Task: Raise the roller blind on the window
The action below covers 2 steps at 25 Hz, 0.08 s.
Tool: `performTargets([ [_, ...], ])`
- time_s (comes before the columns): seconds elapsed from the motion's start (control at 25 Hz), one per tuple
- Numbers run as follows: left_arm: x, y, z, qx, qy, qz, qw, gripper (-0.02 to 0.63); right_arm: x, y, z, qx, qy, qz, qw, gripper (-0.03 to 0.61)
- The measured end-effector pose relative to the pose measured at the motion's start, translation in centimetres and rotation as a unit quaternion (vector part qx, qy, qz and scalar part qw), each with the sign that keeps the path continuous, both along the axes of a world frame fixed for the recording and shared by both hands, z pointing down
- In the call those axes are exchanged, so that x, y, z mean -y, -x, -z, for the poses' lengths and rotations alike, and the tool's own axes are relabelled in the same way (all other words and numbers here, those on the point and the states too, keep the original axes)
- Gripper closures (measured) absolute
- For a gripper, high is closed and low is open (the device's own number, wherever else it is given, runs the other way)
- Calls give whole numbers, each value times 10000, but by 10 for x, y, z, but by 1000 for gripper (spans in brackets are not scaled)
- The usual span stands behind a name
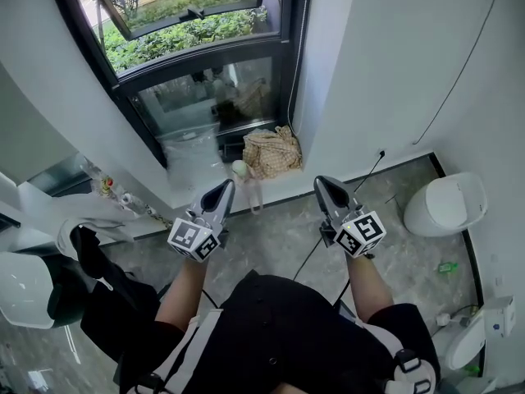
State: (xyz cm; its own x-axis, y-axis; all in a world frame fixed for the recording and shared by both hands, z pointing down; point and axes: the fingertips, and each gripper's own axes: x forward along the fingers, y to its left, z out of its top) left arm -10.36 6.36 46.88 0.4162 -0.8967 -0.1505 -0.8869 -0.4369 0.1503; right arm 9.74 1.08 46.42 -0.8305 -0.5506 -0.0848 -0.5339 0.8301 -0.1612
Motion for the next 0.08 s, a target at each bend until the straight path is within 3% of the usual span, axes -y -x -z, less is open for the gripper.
performTargets([
  [0.08, -2, 1, 2, 6, 33, -15, 10000, 614, -1, 2, 2, 15, -2, 1, 10000, 578],
])
